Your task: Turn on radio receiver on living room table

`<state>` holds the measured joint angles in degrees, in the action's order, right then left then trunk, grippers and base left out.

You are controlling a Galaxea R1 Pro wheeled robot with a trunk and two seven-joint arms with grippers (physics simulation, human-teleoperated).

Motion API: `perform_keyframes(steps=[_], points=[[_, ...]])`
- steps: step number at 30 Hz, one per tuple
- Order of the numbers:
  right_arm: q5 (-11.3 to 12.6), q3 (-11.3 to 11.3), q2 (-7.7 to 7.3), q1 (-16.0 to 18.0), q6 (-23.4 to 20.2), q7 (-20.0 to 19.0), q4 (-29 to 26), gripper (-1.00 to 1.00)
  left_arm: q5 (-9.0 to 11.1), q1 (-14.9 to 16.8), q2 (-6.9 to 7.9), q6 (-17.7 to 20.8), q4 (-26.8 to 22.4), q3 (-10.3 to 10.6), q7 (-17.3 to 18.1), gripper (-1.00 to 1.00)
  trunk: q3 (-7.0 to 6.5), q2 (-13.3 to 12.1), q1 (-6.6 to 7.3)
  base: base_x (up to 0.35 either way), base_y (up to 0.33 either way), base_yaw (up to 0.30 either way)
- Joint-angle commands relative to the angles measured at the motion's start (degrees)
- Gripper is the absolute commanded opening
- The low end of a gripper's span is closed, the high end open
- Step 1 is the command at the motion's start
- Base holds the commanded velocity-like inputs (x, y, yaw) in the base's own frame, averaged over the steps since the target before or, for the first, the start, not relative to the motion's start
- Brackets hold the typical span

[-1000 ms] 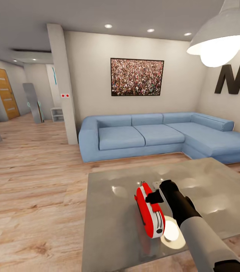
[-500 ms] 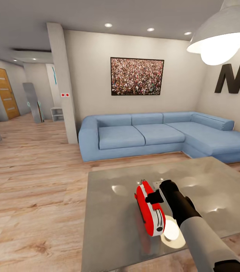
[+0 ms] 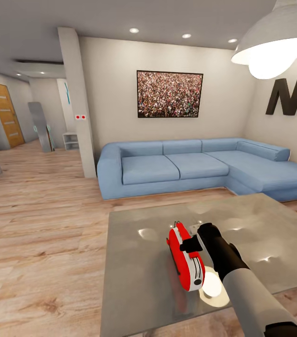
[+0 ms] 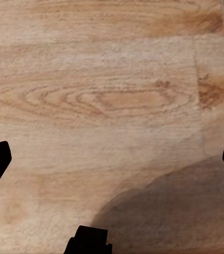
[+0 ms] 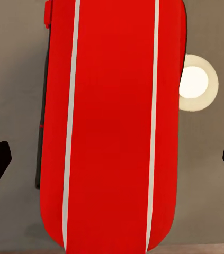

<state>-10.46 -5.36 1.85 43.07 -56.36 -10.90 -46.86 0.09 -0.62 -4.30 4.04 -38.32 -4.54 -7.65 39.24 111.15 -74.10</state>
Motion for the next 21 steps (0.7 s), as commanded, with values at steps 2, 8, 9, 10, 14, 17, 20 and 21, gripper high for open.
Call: perform_keyframes(steps=[2, 8, 9, 10, 14, 17, 20, 21], points=[[0.00, 0.00, 0.00, 0.00, 0.00, 0.00, 0.01, 1.00, 0.00, 0.00, 0.00, 0.00, 0.00, -0.01, 0.00, 1.00, 0.00, 0.00, 0.00, 0.000, 0.000, 0.000], [0.00, -0.01, 0.00, 0.00, 0.01, 0.15, 0.19, -1.00, 0.00, 0.00, 0.00, 0.00, 0.00, 0.05, 0.00, 1.00, 0.00, 0.00, 0.00, 0.000, 0.000, 0.000], [0.00, 0.00, 0.00, 0.00, 0.01, 0.16, 0.34, -1.00, 0.00, 0.00, 0.00, 0.00, 0.00, 0.04, 0.00, 1.00, 0.00, 0.00, 0.00, 0.000, 0.000, 0.000], [0.00, 0.00, 0.00, 0.00, 0.02, 0.17, 0.44, -1.00, 0.00, 0.00, 0.00, 0.00, 0.00, 0.04, 0.00, 1.00, 0.00, 0.00, 0.00, 0.000, 0.000, 0.000], [0.00, 0.00, 0.00, 0.00, 0.02, 0.17, 0.60, -1.00, 0.00, 0.00, 0.00, 0.00, 0.00, 0.05, 0.00, 1.00, 0.00, 0.00, 0.00, 0.000, 0.000, 0.000], [0.00, 0.00, 0.00, -0.01, 0.02, 0.18, 0.63, -1.00, 0.00, 0.00, 0.00, 0.00, 0.00, 0.03, 0.00, 1.00, 0.00, 0.00, 0.00, 0.000, 0.000, 0.000], [0.00, 0.00, 0.00, 0.00, 0.02, 0.18, 0.63, -1.00, 0.00, 0.00, 0.00, 0.00, 0.00, 0.03, 0.00, 1.00, 0.00, 0.00, 0.00, 0.000, 0.000, 0.000], [0.00, 0.00, 0.00, 0.00, -0.01, 0.18, 0.63, -1.00, 0.00, 0.00, 0.00, 0.00, 0.00, 0.04, 0.00, 1.00, 0.00, 0.00, 0.00, 0.000, 0.000, 0.000]])
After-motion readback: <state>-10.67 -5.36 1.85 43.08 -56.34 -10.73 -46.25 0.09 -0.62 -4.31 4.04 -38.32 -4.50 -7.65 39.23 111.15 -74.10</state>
